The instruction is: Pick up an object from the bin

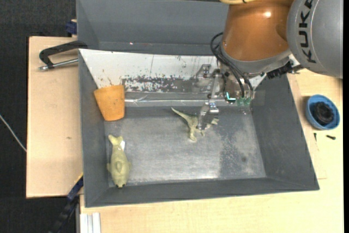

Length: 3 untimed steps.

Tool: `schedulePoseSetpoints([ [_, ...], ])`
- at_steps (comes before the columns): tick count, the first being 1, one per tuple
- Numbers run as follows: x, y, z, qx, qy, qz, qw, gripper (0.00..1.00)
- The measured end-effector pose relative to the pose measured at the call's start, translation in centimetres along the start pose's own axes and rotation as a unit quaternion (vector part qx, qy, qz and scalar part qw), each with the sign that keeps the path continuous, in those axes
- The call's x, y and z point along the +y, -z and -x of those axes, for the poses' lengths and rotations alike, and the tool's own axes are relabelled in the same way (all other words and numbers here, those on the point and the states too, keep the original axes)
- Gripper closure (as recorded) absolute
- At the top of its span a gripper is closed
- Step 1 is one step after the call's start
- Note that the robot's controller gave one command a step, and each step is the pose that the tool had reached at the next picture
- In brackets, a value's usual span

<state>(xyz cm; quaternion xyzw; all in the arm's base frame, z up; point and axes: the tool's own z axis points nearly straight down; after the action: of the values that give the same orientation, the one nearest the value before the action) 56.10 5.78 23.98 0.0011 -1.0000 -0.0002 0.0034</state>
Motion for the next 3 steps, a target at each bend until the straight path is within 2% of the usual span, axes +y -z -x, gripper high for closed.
schedulePoseSetpoints([
  [1,-0.7,-10.4,2.9,-0.0006,-0.126,0.000,0.9920,0.00],
  [2,-1.9,-16.8,2.8,-0.0056,-0.166,0.002,0.9862,0.00],
  [3,-1.9,-16.5,2.9,-0.0075,-0.165,0.002,0.9863,1.00],
])
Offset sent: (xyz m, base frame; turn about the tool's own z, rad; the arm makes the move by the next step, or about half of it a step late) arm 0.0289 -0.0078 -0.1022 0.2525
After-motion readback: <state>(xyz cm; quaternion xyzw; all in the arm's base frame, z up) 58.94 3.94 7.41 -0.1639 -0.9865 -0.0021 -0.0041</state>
